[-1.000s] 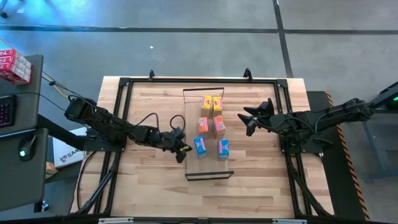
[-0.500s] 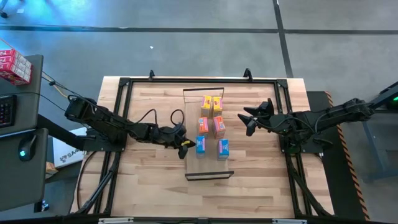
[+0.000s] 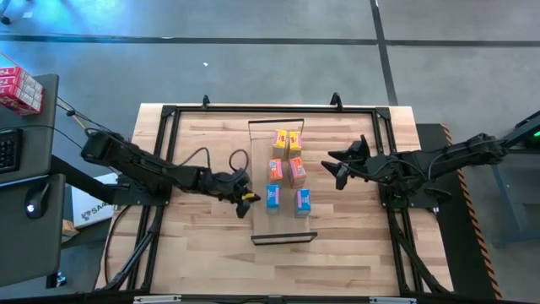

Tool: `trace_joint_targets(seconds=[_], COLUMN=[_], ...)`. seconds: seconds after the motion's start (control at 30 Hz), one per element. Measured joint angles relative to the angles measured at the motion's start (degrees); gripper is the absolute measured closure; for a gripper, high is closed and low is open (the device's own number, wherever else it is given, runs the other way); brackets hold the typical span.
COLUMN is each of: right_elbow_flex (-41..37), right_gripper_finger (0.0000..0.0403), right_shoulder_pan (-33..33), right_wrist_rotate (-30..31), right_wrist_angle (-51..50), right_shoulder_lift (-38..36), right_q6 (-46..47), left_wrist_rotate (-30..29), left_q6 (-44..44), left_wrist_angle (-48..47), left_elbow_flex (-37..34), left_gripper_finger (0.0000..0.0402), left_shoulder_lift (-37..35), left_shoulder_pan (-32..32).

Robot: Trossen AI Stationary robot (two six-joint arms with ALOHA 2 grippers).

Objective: Stack cereal on shelf
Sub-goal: Return to Home Position

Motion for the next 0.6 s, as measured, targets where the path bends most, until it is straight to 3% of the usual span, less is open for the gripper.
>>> trace_joint_targets(seconds=[0.2, 0.43, 0.53, 0.6], right_elbow_flex=[0.0, 0.0, 0.0, 0.0], right_gripper_finger=[0.0167, 0.0176, 0.0222, 0.0282], right_shoulder_pan=[-0.7, -2.6, -2.9, -2.9], right_wrist_rotate=[1.3, 0.1, -1.4, -1.5], right_wrist_angle=[-0.5, -0.4, 0.0, 0.3], right_shoulder_lift=[-3.5, -7.7, -7.9, -7.8], right_q6=[-0.2, -0.5, -2.8, -4.0], left_wrist_rotate=[-3.5, -4.8, -4.9, -5.0], left_q6=[6.0, 16.9, 19.9, 21.1], left_wrist_angle=[-11.4, -9.5, -7.5, -7.4], left_elbow_flex=[0.0, 0.0, 0.0, 0.0], left_gripper_finger=[0.0401, 0.0401, 0.0401, 0.0401], left_shoulder_lift=[-13.9, -32.2, -37.9, -40.6], left_shoulder_pan=[3.5, 9.3, 11.1, 11.7])
